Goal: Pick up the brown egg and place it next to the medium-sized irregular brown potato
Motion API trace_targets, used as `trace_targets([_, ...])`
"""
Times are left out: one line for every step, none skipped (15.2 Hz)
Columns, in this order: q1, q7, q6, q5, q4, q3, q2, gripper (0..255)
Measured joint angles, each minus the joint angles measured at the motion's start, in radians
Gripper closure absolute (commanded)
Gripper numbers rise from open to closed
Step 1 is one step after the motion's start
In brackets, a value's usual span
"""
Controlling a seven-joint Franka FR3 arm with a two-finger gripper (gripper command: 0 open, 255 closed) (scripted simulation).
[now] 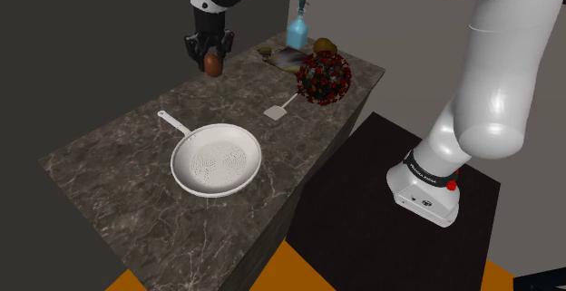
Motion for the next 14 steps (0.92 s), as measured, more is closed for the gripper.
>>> trace_targets([-0.006, -0.008, 0.001, 0.004, -0.016, 0.000, -0.015, 255])
trace_targets([-0.022, -0.026, 0.005, 0.011, -0.048, -0.003, -0.041, 255])
trace_targets([-0.037, -0.045, 0.020, 0.018, -0.084, -0.006, -0.063, 255])
trace_targets([-0.051, -0.064, 0.028, 0.025, -0.119, -0.009, -0.088, 255])
trace_targets([-0.064, -0.082, 0.044, 0.032, -0.159, -0.012, -0.113, 255])
trace_targets([-0.076, -0.100, 0.047, 0.038, -0.178, -0.016, -0.127, 255])
trace_targets([-0.092, -0.124, 0.059, 0.047, -0.217, -0.020, -0.153, 255])
trace_targets([-0.106, -0.145, 0.069, 0.054, -0.252, -0.025, -0.177, 255])
trace_targets([-0.119, -0.166, 0.077, 0.061, -0.283, -0.030, -0.198, 255])
trace_targets([-0.133, -0.189, 0.083, 0.068, -0.311, -0.036, -0.219, 255])
trace_targets([-0.147, -0.212, 0.088, 0.075, -0.338, -0.042, -0.240, 255])
trace_targets([-0.158, -0.233, 0.087, 0.080, -0.356, -0.048, -0.257, 255])
trace_targets([-0.172, -0.258, 0.088, 0.087, -0.375, -0.056, -0.274, 255])
trace_targets([-0.184, -0.280, 0.097, 0.093, -0.403, -0.063, -0.291, 255])
